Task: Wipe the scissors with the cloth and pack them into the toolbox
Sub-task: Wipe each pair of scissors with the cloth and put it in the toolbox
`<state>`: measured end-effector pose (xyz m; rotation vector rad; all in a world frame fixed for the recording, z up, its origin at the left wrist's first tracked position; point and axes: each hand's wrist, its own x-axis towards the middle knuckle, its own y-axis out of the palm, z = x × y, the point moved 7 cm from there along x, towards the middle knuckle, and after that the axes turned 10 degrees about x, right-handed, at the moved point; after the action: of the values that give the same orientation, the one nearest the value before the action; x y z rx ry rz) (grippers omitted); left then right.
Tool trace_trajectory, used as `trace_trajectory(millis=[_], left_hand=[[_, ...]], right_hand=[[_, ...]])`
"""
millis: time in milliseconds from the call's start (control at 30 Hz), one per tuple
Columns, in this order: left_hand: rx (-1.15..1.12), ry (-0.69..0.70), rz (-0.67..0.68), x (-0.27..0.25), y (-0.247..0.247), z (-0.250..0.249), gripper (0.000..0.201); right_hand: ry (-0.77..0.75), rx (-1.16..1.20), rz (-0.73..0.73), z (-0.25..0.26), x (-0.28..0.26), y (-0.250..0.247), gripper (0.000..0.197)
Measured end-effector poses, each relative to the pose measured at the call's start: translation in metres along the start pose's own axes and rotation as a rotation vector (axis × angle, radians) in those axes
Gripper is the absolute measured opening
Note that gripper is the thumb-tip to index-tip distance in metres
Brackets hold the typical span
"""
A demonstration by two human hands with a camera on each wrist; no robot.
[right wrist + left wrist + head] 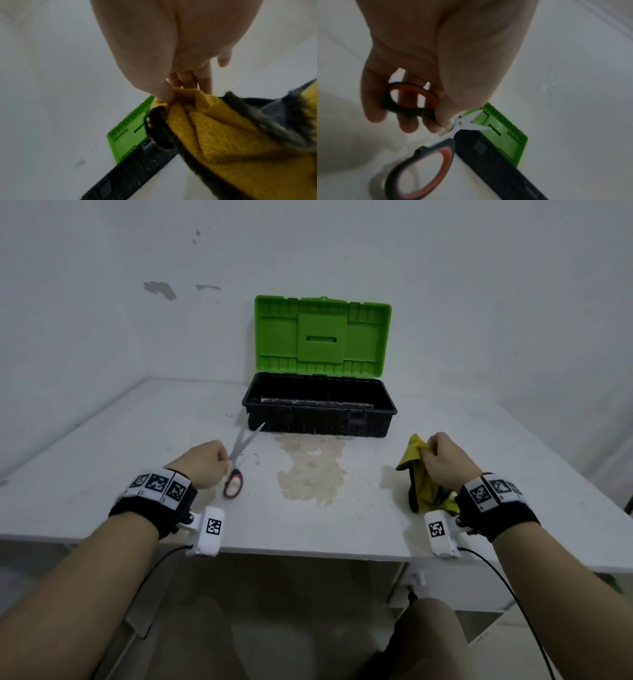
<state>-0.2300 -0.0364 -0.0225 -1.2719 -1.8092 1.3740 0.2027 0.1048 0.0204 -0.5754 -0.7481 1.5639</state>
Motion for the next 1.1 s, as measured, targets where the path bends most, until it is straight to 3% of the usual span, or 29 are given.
trace_trajectory(millis=[100, 233, 300, 367, 400, 500, 567, 667, 733, 833, 1100], left_hand=[[-0.358, 0.120, 0.008, -0.018, -0.003, -0.049, 0.008], [-0.489, 0.255, 0.056, -0.037, 0.010, -0.111, 0.012], [-0.508, 0.324, 0.076, -0.046, 0.021, -0.135, 0.014], [-0.502, 0.376, 0.062, -0.055, 0.031, -0.154, 0.014], [-0.501, 0.397, 0.045, -0.059, 0.035, -0.161, 0.014], [-0.492, 0.423, -0.029, -0.069, 0.039, -0.177, 0.013], [-0.499, 0.438, -0.057, -0.074, 0.041, -0.184, 0.016], [-0.544, 0.450, -0.003, -0.075, 0.049, -0.190, 0.022], [-0.572, 0.455, 0.061, -0.076, 0.057, -0.193, 0.023], [-0.573, 0.470, 0.099, -0.075, 0.064, -0.194, 0.023], [-0.564, 0.488, 0.020, -0.075, 0.073, -0.196, 0.022]], right_hand=[[-0.097, 0.330, 0.013, 0.016, -0.017, 0.000, 0.012], [-0.149, 0.591, 0.007, 0.042, -0.046, -0.005, 0.029], [-0.154, 0.602, 0.105, 0.053, -0.063, -0.006, 0.045], [-0.138, 0.675, 0.250, 0.055, -0.075, 0.002, 0.030], [-0.128, 0.669, 0.271, 0.051, -0.076, 0.003, 0.026], [-0.173, 0.482, 0.196, 0.037, -0.074, 0.001, 0.041], [-0.231, 0.466, 0.211, 0.037, -0.078, 0.001, 0.029], [-0.305, 0.489, 0.327, 0.045, -0.088, 0.005, 0.014], [-0.355, 0.399, 0.340, 0.048, -0.091, 0.008, 0.024], [-0.424, 0.214, 0.251, 0.045, -0.089, 0.012, 0.022], [-0.574, 0.146, 0.049, 0.060, -0.096, 0.013, 0.008]])
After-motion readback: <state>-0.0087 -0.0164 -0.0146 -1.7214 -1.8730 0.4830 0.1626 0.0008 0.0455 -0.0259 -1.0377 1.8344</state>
